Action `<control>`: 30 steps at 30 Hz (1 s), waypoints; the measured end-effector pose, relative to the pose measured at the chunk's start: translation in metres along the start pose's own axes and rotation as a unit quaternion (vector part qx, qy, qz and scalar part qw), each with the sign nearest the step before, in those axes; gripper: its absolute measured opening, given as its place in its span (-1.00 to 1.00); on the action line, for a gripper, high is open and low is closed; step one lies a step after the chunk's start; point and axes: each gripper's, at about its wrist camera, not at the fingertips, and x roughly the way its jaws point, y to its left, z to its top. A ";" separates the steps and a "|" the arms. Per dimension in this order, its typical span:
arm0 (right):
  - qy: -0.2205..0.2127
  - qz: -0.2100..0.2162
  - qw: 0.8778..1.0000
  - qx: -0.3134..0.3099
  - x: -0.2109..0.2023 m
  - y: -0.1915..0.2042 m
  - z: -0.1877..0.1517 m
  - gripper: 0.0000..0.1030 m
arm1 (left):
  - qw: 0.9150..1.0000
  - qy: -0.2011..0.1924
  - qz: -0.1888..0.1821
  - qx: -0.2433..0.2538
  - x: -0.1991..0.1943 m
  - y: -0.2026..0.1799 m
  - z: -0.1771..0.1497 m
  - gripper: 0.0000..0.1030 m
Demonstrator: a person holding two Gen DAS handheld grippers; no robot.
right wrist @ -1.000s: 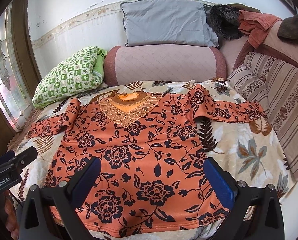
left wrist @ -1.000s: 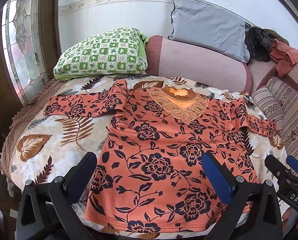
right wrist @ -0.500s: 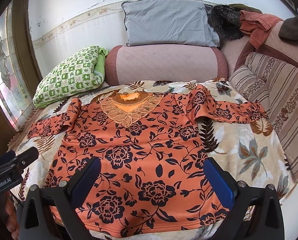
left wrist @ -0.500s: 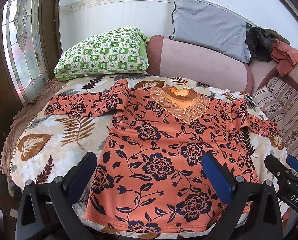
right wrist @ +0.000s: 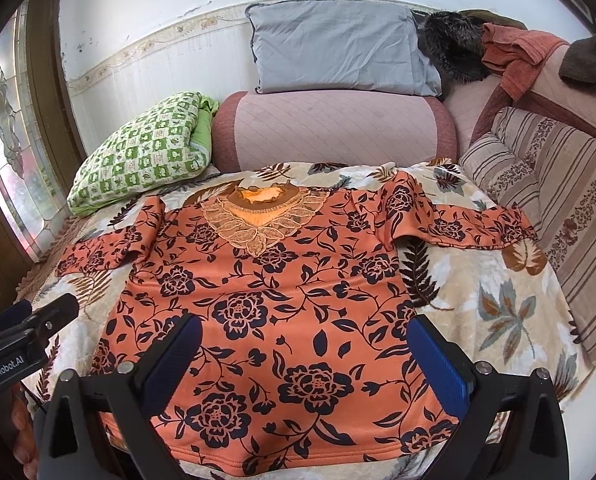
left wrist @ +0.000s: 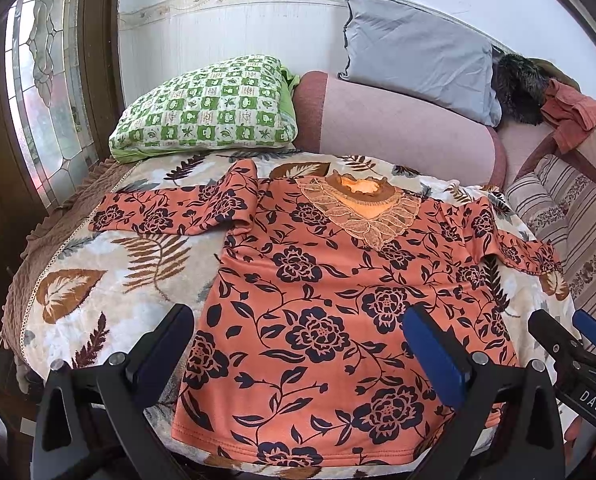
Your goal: Fold small clothes
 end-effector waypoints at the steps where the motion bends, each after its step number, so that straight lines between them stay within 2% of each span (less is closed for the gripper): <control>1: 0.000 -0.001 1.000 -0.001 0.000 0.000 0.000 1.00 | 1.000 0.000 0.000 0.000 0.000 0.000 0.000 1.00; 30: 0.000 0.002 1.000 0.003 0.004 -0.001 0.003 1.00 | 1.000 0.003 0.003 -0.003 0.004 -0.002 0.004 1.00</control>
